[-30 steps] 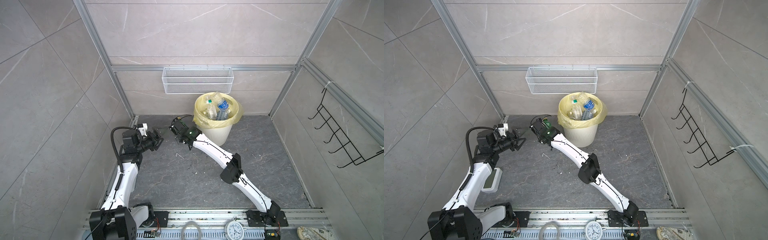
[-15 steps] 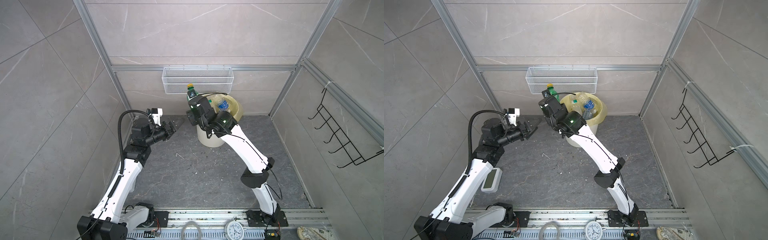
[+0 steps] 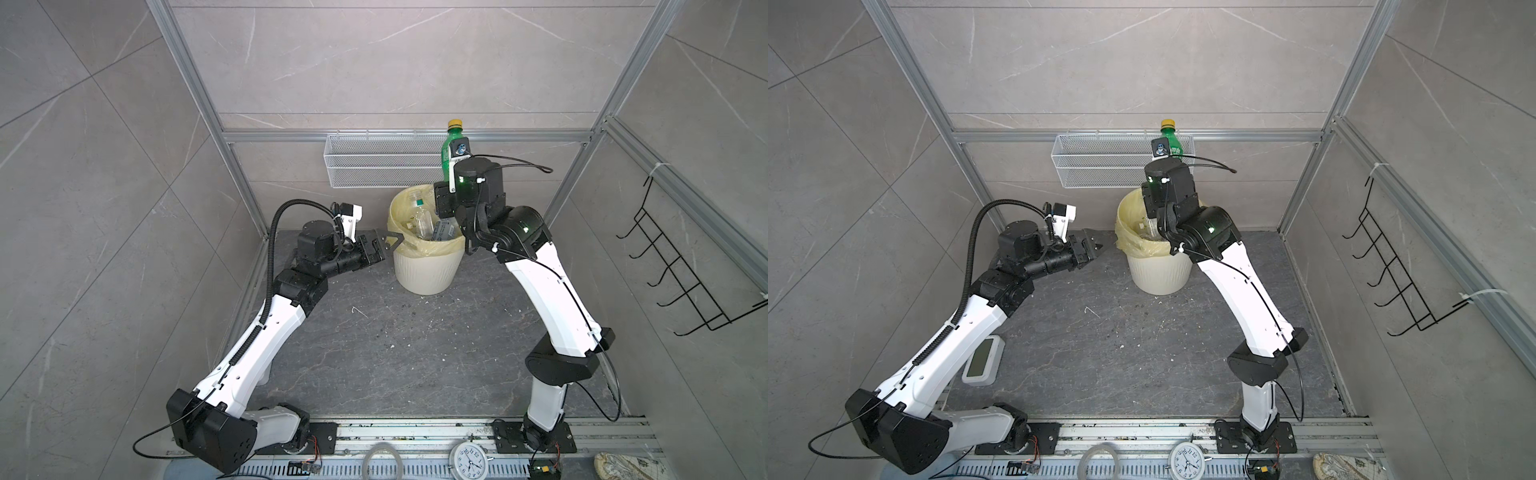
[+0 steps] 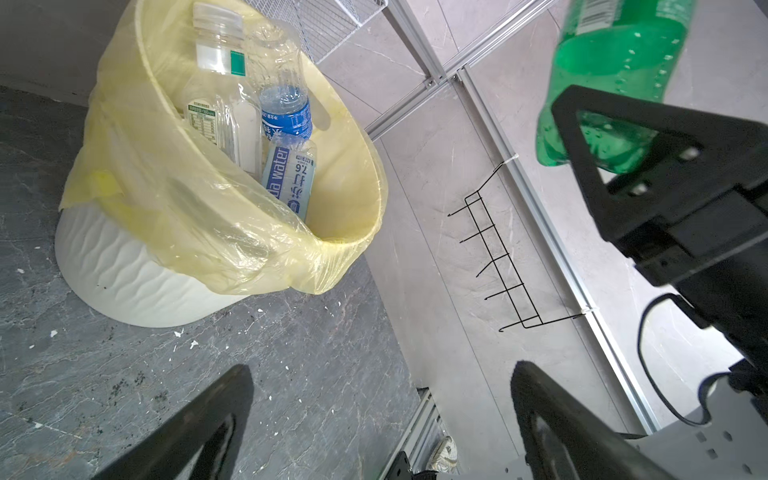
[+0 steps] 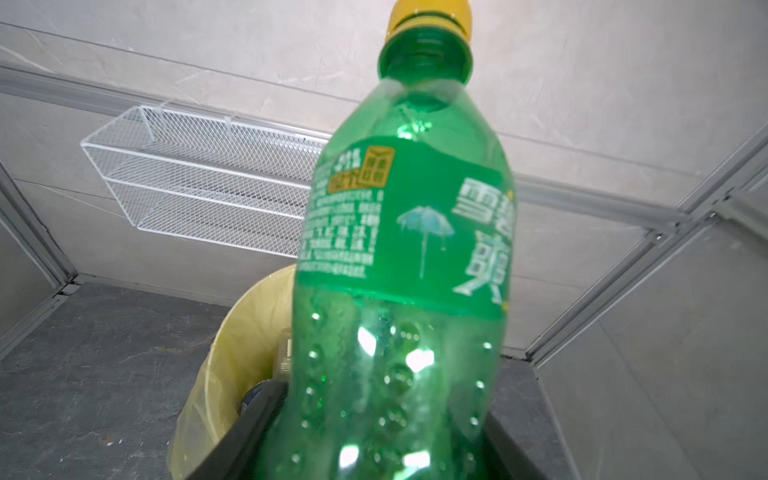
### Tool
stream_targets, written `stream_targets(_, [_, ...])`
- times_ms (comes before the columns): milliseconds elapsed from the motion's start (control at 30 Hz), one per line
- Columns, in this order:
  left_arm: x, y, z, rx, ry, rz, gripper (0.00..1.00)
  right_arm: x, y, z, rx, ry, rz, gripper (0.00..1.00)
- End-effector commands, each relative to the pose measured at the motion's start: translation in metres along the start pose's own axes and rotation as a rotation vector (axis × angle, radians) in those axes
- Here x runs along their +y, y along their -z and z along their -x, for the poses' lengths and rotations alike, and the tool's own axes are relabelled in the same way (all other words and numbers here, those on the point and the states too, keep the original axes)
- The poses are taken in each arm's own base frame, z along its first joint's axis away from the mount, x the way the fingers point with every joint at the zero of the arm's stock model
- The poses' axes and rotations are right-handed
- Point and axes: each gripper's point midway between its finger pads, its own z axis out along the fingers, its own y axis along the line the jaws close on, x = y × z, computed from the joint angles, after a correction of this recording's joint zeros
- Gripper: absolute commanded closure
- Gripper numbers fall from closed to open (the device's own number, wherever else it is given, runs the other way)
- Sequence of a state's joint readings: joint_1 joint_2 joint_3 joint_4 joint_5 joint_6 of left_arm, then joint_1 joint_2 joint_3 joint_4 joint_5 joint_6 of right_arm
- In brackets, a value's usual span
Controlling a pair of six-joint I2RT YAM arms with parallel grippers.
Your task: Throw the plastic bottles in the bin
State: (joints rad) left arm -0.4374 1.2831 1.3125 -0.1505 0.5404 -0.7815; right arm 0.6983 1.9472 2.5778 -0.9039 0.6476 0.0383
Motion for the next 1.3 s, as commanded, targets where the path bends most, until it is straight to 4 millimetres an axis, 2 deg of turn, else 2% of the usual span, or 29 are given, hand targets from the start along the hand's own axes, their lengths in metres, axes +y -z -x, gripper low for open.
stream_targets(0, [-0.001,0.004,0.002,-0.01,-0.056,0.025,0.0,0.03,-0.054,-0.059,0.183,-0.047,0.068,0.39])
stream_targets(67, [0.004,0.005,-0.001,0.001,-0.058,0.045,0.0,0.026,-0.067,-0.067,0.212,-0.082,0.063,0.24])
stream_targets(133, [0.006,0.005,-0.004,0.011,-0.058,0.055,0.0,0.022,-0.067,-0.063,0.205,-0.091,0.05,0.16])
stream_targets(333, [0.018,0.001,-0.008,0.021,-0.046,0.082,0.0,0.013,-0.055,-0.055,0.189,-0.093,0.046,0.01])
stream_targets(567, [0.026,0.001,-0.006,0.024,-0.083,0.132,0.0,-0.014,-0.031,-0.054,0.153,-0.089,0.0,0.01])
stream_targets(767, [0.035,0.02,0.011,-0.023,-0.22,0.256,0.0,-0.075,-0.022,-0.077,0.182,-0.17,-0.126,0.0])
stream_targets(900, [0.05,0.035,0.029,-0.064,-0.195,0.298,0.0,-0.105,-0.015,-0.092,0.195,-0.204,-0.175,0.0])
stream_targets(1067, [0.079,0.051,0.034,-0.103,-0.182,0.375,0.0,-0.151,-0.013,-0.134,0.244,-0.287,-0.291,0.0])
stream_targets(1167, [0.116,0.069,0.038,-0.154,-0.257,0.548,0.0,-0.183,-0.017,-0.176,0.288,-0.297,-0.416,0.0])
stream_targets(1267, [0.162,0.092,0.042,-0.226,-0.297,0.746,0.0,-0.207,-0.02,-0.225,0.349,-0.345,-0.506,0.0])
